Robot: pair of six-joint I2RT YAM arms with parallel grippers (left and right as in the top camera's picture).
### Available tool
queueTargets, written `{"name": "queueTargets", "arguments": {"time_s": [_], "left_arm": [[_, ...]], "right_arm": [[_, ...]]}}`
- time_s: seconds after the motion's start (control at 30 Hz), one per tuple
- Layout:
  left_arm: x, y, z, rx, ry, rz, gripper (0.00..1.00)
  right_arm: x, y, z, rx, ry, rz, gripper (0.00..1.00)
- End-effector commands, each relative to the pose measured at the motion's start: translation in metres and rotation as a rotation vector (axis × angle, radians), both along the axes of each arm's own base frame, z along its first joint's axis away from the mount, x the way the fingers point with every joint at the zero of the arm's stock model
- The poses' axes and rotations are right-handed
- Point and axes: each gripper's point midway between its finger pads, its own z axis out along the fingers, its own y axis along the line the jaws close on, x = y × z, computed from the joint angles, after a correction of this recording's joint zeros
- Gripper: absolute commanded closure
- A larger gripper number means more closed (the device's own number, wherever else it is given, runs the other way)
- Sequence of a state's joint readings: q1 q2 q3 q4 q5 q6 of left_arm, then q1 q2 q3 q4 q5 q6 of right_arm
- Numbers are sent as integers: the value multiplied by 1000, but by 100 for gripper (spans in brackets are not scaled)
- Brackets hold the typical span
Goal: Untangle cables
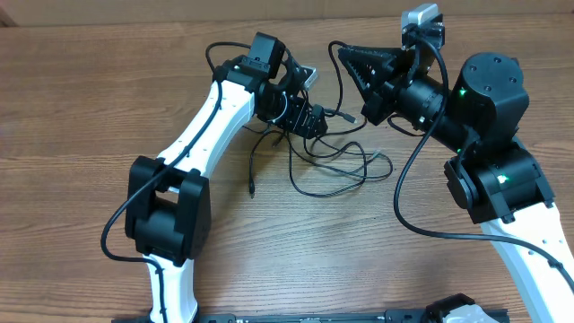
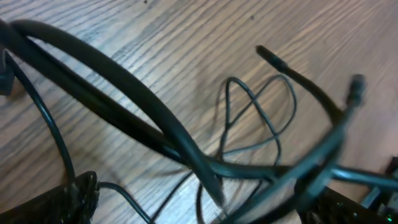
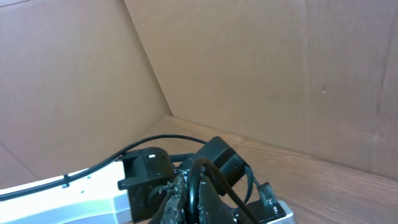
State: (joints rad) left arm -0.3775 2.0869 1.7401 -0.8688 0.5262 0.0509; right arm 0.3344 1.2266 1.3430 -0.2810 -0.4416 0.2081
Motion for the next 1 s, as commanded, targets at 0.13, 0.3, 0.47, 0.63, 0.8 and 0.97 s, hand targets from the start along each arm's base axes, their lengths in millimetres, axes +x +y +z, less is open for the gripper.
{"name": "queueTargets", "arguments": {"time_s": [0.13, 0.3, 0.47, 0.63, 0.8, 0.97], "left_arm": [[29, 46, -24, 181, 1, 233, 0], [43, 90, -29, 253, 30, 400, 0], [44, 142, -35, 324, 91, 542, 0], [40, 178, -38, 354, 141, 609, 0], [35, 205, -40, 377, 182, 659, 0], [28, 223, -42, 402, 215, 691, 1]], "right_arm": [[-9, -5, 26, 14, -63, 0, 96], [-5, -15, 23, 9, -48, -27, 96], [-6, -23, 24, 8, -45, -45, 96], [-13, -25, 30, 12, -58, -46, 96], [-17, -27, 34, 15, -71, -50, 96], [-16, -33, 37, 17, -77, -66, 96]]}}
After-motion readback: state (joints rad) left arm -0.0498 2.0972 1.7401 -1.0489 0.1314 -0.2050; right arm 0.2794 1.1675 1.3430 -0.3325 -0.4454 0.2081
